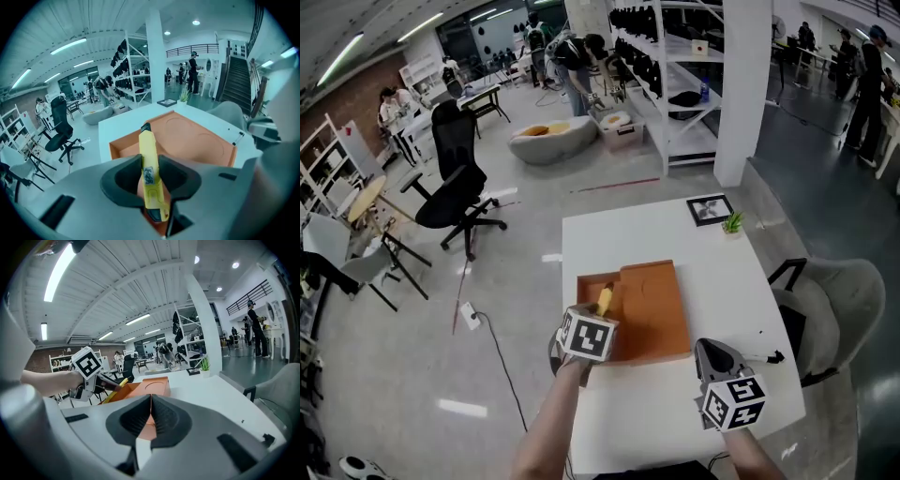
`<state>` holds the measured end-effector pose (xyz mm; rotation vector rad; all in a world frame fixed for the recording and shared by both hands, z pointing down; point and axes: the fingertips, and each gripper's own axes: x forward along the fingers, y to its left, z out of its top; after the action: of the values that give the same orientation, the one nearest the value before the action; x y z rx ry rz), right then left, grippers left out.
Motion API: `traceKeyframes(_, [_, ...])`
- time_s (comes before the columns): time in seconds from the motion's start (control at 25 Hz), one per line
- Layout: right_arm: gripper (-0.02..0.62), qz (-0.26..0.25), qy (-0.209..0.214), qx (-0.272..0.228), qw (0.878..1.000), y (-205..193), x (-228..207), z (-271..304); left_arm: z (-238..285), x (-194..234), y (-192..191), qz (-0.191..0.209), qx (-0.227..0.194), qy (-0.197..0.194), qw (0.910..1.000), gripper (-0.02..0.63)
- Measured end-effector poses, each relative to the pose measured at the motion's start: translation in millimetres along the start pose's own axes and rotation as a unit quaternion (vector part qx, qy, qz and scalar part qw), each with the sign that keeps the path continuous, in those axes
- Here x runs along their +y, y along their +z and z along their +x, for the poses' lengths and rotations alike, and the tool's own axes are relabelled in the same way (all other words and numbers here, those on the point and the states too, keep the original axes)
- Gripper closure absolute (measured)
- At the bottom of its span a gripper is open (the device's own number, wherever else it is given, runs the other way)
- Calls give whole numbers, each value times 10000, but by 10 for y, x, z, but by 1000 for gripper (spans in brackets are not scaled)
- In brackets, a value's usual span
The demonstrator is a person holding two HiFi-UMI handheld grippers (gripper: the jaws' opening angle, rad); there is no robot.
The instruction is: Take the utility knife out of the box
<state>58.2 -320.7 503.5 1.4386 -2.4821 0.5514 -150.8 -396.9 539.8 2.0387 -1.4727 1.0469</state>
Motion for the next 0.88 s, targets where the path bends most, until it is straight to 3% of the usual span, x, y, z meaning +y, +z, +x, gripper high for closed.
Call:
traceKeyframes(0.56, [594, -180, 222, -146, 9995, 138, 218, -11, -666, 96, -5, -719, -923, 44, 9931, 492])
traceKeyframes(0.88, [594, -304, 324, -252, 9987, 230, 326, -13, -939, 112, -125, -919, -1337, 96, 9867, 492])
